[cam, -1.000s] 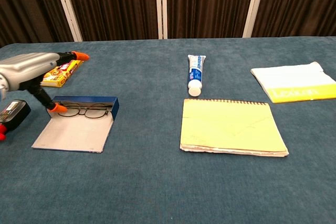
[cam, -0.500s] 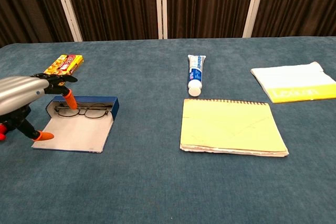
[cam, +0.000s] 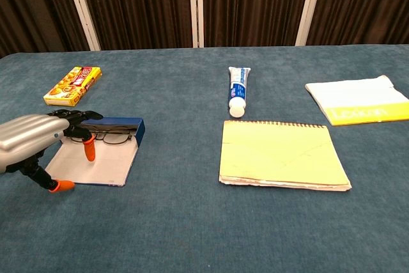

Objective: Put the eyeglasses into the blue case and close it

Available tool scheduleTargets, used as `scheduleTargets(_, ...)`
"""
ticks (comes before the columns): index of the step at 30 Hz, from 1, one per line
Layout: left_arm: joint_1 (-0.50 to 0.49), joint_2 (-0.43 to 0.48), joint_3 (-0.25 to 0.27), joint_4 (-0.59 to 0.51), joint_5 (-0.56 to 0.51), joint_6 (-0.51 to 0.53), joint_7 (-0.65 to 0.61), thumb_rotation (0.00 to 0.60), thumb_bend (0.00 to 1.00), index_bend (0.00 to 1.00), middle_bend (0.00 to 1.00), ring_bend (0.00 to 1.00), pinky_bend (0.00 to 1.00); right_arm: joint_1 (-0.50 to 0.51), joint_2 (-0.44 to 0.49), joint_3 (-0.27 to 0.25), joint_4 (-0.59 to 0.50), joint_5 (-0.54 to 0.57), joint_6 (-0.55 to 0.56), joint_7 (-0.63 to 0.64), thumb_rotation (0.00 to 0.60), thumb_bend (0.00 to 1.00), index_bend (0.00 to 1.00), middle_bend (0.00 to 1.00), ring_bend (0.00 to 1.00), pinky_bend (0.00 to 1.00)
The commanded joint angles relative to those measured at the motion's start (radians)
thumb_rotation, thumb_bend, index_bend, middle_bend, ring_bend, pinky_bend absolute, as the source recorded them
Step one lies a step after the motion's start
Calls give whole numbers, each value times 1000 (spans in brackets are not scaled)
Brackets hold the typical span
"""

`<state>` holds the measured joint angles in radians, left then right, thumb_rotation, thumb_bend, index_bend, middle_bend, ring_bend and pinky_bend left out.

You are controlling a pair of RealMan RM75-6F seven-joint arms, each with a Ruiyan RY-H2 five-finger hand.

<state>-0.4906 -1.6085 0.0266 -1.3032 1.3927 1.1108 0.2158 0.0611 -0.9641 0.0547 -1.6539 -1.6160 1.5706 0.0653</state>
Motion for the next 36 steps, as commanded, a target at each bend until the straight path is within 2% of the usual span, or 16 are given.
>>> scheduleTargets(1, 3, -5, 2, 6, 6, -2, -7, 600, 228, 425, 0, 0, 0, 0, 0, 0, 0, -1, 1, 0, 600, 0, 12, 0, 0, 0)
scheduleTargets(29, 11, -50, -19, 86, 26, -16, -39, 600, 230, 391, 0, 0, 0, -1, 0, 0, 2, 1, 1, 4, 600, 0, 12, 0, 0, 0)
scheduleTargets(32, 12, -52, -19, 93, 30, -16, -45, 600, 264, 389, 0, 0, 0, 0, 0, 0, 2, 1, -1, 4, 600, 0, 12, 0, 0, 0)
scheduleTargets(36, 13, -53, -19, 95, 32, -21, -49, 600, 382, 390, 0, 0, 0, 0, 1, -1, 2, 0, -1, 7, 600, 0, 13, 0, 0, 0)
